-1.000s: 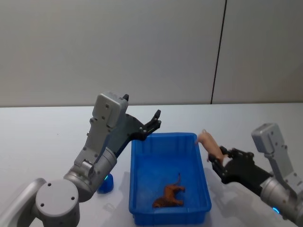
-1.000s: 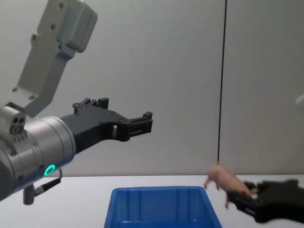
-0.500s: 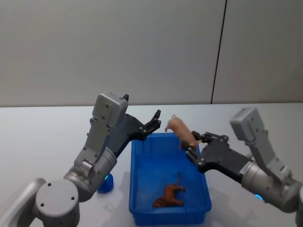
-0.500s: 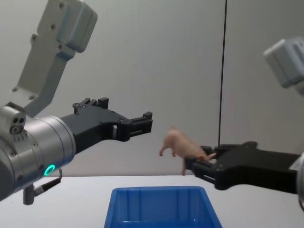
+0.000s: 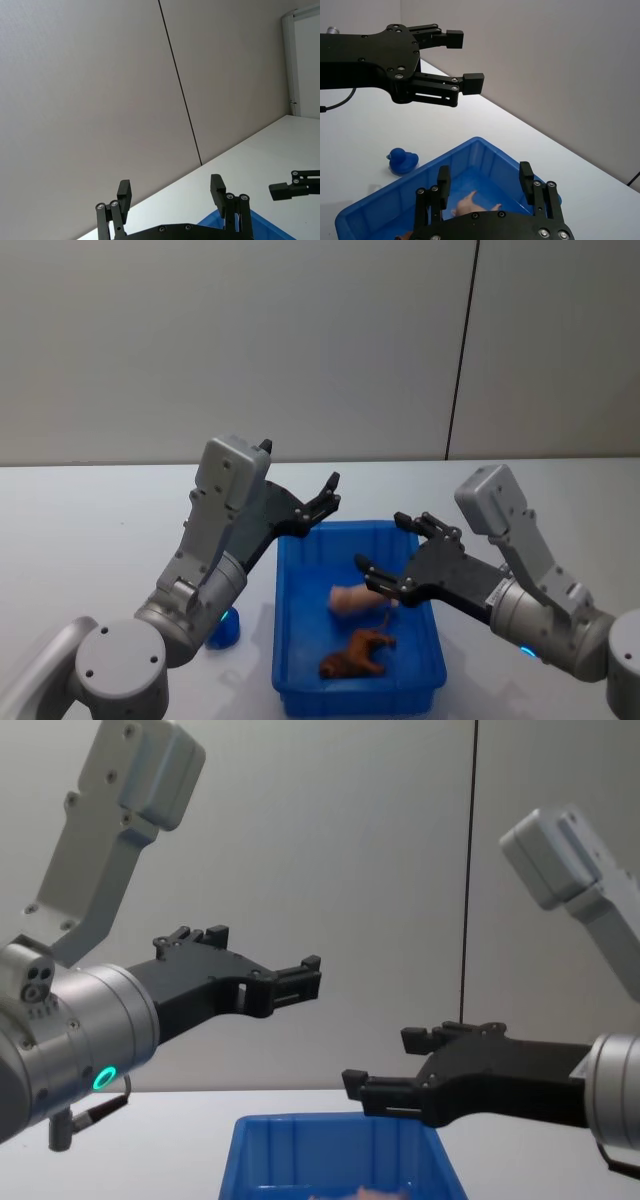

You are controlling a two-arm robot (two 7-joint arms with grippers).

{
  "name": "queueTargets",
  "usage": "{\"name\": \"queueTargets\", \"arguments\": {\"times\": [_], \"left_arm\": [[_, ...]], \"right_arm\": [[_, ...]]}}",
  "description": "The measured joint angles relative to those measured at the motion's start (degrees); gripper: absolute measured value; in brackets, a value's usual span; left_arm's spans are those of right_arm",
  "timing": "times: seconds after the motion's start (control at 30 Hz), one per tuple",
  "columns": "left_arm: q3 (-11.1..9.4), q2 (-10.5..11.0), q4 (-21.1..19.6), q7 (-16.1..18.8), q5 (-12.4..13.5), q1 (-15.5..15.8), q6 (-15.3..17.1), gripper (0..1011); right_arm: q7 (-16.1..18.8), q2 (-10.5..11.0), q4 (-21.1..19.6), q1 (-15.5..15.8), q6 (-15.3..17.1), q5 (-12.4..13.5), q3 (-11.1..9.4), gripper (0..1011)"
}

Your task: Pick up the two dolls from the table and place them into the box.

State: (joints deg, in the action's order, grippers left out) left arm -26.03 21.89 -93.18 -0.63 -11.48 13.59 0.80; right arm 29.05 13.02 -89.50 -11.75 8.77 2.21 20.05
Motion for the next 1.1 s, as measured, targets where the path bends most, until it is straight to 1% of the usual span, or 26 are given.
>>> {"name": "queueTargets", "arguments": {"times": [0.07, 0.17, 0.3, 0.37, 0.43, 0.57, 0.77, 0.8, 0.87, 1.1], "left_arm": [[0.0, 0.0, 0.0, 0.0, 0.0, 0.0, 0.0, 1001], [0.0, 0.0, 0.0, 0.0, 0.0, 0.0, 0.0, 1001], [0.0, 0.0, 0.0, 0.0, 0.0, 0.0, 0.0, 1001], [0.0, 0.0, 0.0, 0.0, 0.0, 0.0, 0.0, 1001], [0.0, 0.0, 0.0, 0.0, 0.0, 0.0, 0.0, 1001], [0.0, 0.0, 0.0, 0.0, 0.0, 0.0, 0.0, 1001], [0.0, 0.0, 0.0, 0.0, 0.0, 0.0, 0.0, 1001], [0.0, 0.0, 0.0, 0.0, 0.0, 0.0, 0.0, 1001], [0.0, 0.0, 0.0, 0.0, 0.0, 0.0, 0.0, 1001], [0.0, 0.1, -0.1, 0.0, 0.0, -0.1, 0.1, 1001]], "right_arm": [[-0.1, 0.0, 0.0, -0.1, 0.0, 0.0, -0.1, 852], [-0.4, 0.4, 0.0, -0.1, -0.2, 0.5, -0.4, 936], [-0.8, 1.1, -0.1, 0.0, -0.7, 1.7, -1.2, 1001], [-1.0, 1.5, -0.2, 0.1, -0.9, 2.3, -1.5, 1001], [-1.4, 2.4, -0.4, 0.5, -1.3, 3.6, -2.3, 1001], [-1.9, 3.4, -0.5, 0.9, -1.7, 4.8, -3.3, 1001], [-2.8, 5.5, -0.3, 2.1, -2.6, 7.1, -5.0, 1001], [-2.8, 5.5, -0.3, 2.1, -2.6, 7.1, -5.0, 1001], [-3.1, 6.4, -0.2, 2.6, -2.9, 7.8, -5.7, 1001], [-3.5, 7.5, 0.0, 3.3, -3.3, 8.8, -6.5, 1001]]}}
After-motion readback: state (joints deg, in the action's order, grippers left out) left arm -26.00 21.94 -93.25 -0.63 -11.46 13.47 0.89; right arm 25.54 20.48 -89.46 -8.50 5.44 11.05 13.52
